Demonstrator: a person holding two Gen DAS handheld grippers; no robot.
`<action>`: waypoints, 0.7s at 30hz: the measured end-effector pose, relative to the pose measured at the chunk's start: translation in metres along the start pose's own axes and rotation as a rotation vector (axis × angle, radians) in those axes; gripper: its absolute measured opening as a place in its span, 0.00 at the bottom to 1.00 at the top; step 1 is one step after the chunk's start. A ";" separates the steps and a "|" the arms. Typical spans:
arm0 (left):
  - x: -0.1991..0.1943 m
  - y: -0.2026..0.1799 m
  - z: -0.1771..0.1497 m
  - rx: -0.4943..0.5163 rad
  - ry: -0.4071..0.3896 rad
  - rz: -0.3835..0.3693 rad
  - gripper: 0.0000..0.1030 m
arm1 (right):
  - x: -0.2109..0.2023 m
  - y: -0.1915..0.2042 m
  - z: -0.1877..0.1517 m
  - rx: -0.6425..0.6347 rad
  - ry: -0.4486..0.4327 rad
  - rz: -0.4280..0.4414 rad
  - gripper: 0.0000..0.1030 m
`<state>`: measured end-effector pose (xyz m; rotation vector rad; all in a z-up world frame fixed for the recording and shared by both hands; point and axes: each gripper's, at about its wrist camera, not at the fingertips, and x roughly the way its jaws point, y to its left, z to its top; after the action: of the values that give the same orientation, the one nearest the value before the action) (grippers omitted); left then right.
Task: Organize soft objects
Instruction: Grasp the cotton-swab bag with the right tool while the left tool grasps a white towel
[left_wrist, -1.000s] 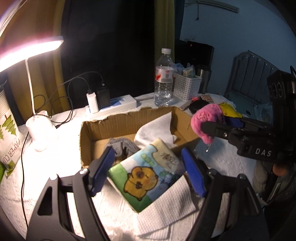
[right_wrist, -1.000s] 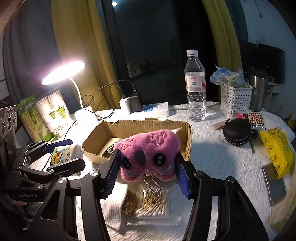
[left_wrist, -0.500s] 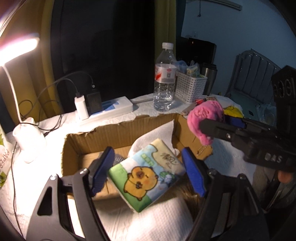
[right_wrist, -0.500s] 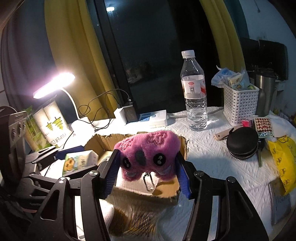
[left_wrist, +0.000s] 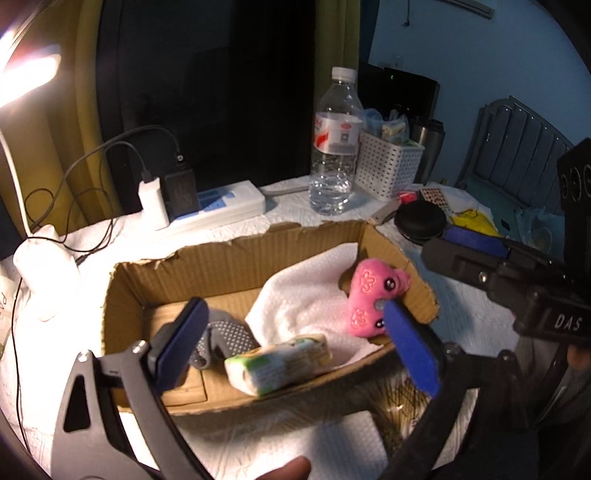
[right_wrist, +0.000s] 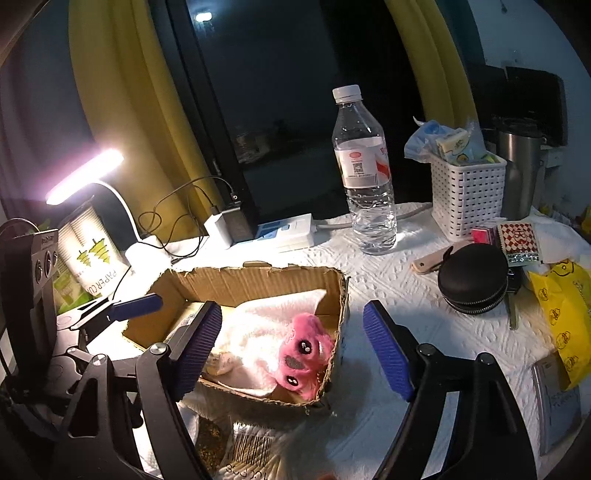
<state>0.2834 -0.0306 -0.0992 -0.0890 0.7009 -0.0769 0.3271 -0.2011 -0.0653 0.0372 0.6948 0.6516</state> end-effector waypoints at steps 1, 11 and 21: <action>-0.003 0.001 0.000 -0.002 -0.004 0.001 0.94 | -0.001 0.001 0.000 -0.001 -0.001 -0.002 0.79; -0.042 0.006 -0.009 -0.014 -0.060 0.003 0.94 | -0.028 0.021 -0.010 -0.023 -0.012 -0.028 0.79; -0.070 0.014 -0.030 -0.038 -0.068 -0.016 0.94 | -0.048 0.046 -0.028 -0.042 -0.008 -0.043 0.79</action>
<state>0.2114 -0.0109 -0.0790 -0.1327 0.6340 -0.0758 0.2573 -0.1962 -0.0483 -0.0136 0.6720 0.6239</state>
